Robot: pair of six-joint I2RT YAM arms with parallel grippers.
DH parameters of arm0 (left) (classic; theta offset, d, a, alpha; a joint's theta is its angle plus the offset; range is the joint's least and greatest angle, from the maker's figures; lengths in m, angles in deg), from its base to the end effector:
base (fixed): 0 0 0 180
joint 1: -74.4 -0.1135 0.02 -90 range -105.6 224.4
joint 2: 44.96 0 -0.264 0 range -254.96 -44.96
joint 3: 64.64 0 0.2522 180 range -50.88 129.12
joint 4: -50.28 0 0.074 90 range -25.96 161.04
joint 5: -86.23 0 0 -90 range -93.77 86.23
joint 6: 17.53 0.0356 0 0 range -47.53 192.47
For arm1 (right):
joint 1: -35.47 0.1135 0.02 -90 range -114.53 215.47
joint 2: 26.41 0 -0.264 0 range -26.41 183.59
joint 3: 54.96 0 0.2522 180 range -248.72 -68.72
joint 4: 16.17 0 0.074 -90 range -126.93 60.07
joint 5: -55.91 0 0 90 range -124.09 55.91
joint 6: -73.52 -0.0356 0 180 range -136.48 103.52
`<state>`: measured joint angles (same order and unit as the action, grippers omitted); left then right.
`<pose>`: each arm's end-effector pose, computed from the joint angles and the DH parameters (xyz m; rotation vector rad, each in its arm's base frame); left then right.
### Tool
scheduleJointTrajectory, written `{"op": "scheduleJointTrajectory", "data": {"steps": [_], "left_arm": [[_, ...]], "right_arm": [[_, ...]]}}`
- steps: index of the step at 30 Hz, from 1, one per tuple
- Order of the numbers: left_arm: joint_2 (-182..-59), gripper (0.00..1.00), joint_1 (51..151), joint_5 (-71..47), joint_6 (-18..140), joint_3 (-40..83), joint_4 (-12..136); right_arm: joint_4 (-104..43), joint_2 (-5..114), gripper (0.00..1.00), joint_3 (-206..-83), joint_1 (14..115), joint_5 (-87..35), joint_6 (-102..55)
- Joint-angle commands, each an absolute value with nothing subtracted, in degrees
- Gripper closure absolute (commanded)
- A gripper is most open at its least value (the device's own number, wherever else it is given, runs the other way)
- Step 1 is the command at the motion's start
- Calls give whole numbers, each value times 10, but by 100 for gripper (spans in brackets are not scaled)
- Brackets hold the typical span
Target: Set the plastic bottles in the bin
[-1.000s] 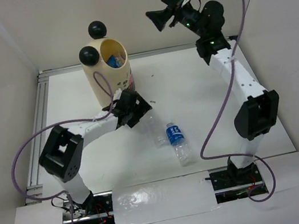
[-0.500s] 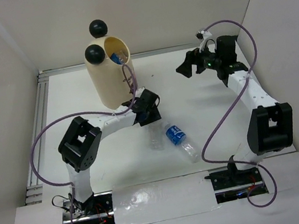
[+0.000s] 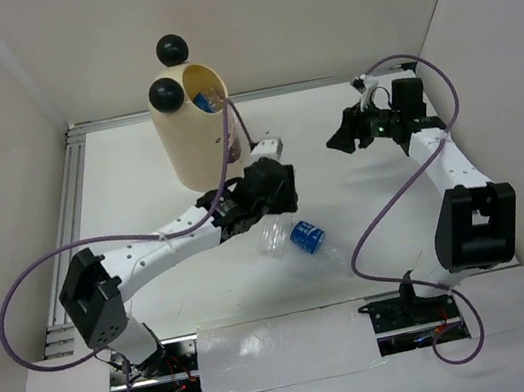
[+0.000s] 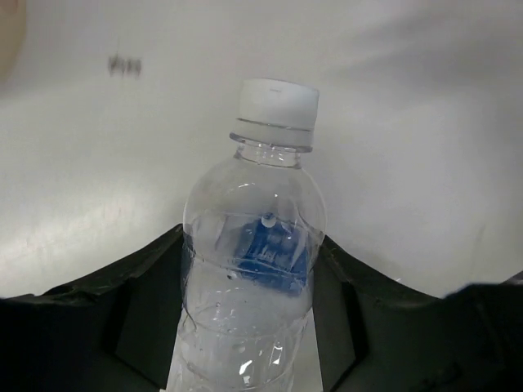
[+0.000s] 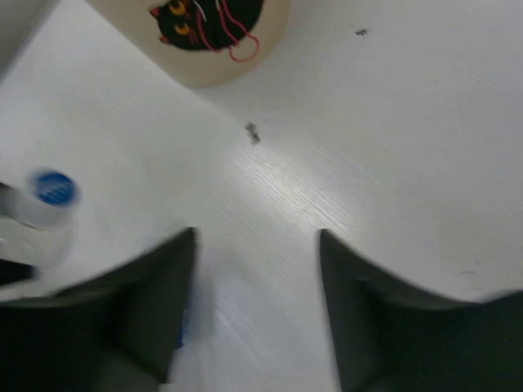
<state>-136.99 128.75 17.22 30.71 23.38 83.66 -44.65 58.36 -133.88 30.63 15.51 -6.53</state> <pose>0.2238 -0.2901 0.2946 0.0413 2.2257 -0.5406 0.3281 -0.0006 0.2960 -0.5676 1.9455 0.7684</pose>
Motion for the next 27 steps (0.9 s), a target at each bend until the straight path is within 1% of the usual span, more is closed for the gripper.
{"op": "scheduleJointTrajectory", "data": {"steps": [1, 2, 3, 4, 5, 8, 11, 12, 14, 15, 17, 19, 20, 22, 23, 27], "left_arm": [[-1372, 89, 1273, 227, 447, 337, 747], [-1396, 89, 1267, 239, 470, 398, 739], [-1409, 89, 1260, 248, 494, 426, 729], [-1423, 89, 1251, 253, 516, 455, 710], [-1435, 87, 1233, 271, 557, 496, 693], [-1465, 86, 1197, 284, 649, 521, 577], [-1491, 83, 1168, 306, 710, 540, 488], [-1500, 83, 1162, 316, 751, 552, 430], [-1523, 80, 1143, 322, 776, 563, 381], [-1532, 80, 1137, 322, 797, 571, 335], [-1564, 80, 1126, 322, 813, 589, 311], [-1592, 80, 1114, 322, 830, 627, 319], [-1592, 80, 1108, 322, 830, 628, 308], [-1606, 82, 1103, 339, 873, 614, 273], [-1606, 82, 1103, 345, 889, 605, 230], [-1611, 83, 1092, 347, 984, 571, 169]], "right_arm": [[-479, 586, 64, -1330, 291, 197, -29], [-485, 581, 87, -1324, 291, 197, -21], [-490, 581, 97, -1324, 291, 197, -14], [-497, 581, 100, -1324, 291, 197, -4], [-515, 575, 100, -1318, 291, 197, 20], [-537, 568, 96, -1297, 291, 197, 44], [-537, 555, 96, -1274, 286, 203, 51], [-537, 547, 96, -1259, 286, 203, 57], [-537, 541, 96, -1240, 286, 203, 58], [-537, 536, 96, -1240, 286, 203, 58], [-537, 536, 96, -1232, 281, 208, 58], [-537, 530, 96, -1225, 281, 208, 58], [-542, 530, 96, -1225, 281, 208, 58], [-542, 523, 96, -1213, 275, 214, 58], [-542, 523, 96, -1213, 268, 214, 58], [-552, 518, 94, -1207, 262, 219, 70]]}}
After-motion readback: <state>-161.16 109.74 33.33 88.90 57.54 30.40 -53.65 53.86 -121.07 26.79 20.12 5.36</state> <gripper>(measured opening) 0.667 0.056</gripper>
